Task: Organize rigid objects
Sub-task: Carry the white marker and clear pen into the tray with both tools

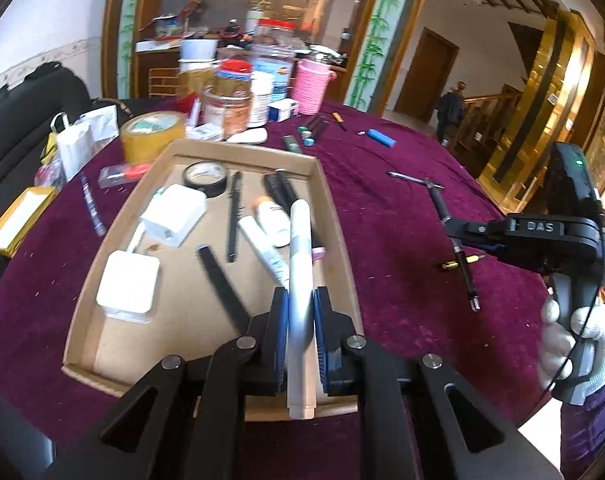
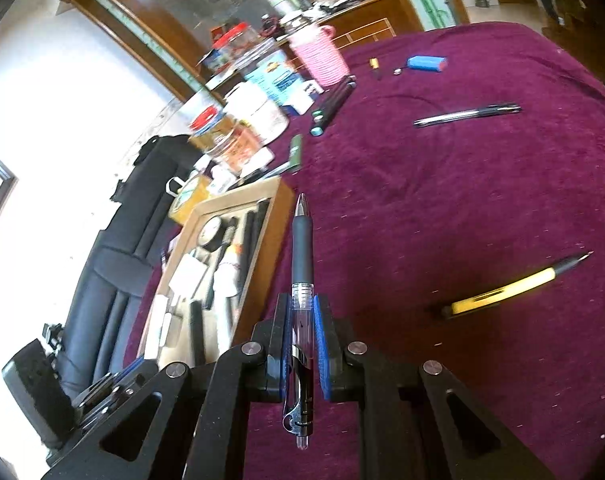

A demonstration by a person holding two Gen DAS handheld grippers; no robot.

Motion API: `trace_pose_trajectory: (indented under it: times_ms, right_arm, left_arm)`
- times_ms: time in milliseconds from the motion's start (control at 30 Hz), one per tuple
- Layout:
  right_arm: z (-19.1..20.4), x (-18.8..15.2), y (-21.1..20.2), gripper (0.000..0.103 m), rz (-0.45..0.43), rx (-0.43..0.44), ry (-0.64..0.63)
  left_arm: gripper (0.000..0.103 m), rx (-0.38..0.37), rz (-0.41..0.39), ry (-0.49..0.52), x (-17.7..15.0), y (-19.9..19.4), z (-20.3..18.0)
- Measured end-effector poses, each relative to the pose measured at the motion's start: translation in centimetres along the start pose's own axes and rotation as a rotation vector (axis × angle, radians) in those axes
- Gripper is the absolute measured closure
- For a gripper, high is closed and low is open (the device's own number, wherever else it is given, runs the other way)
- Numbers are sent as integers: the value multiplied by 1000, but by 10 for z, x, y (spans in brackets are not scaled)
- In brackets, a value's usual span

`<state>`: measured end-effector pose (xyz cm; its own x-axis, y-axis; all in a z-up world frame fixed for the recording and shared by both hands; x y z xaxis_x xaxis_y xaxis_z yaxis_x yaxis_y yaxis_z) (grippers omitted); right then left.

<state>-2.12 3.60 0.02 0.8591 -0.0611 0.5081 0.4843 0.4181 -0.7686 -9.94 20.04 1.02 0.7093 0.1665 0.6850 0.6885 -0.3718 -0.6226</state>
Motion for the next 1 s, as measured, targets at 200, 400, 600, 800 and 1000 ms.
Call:
trace_pose_trajectory:
  times_ms: [200,400,600,800,1000]
  right_arm:
    - [29,-8,10,91,32,39,-36]
    - [61,-21,25,90,82,73,-84]
    - [98,-37,39,90,121,84,-167]
    - [126,-51,56,90,151,73,-245]
    - [139,-60,72,90,175,48,-290]
  left_arm:
    - [91,32,-6,-52,-6,-5,24]
    - [91,55,-6,-95,-9,-6,44]
    - [91,78,2,-136,-13,-2,63]
    - [91,98,13,-153,-18,5,75]
    - [91,133,18,-149,-20,13,86]
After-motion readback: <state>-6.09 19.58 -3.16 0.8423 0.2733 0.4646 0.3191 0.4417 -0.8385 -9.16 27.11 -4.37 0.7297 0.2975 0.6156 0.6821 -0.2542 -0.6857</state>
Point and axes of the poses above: each gripper's, at about its wrist camera, not at the fingertips, and y roughly the way its jaws point, z to its left, x to its top, the point moved 9 cm from there along y, roughly the way its jaws point, and after that the axes turned 13 degrees about -x, right-handed, at the moved point
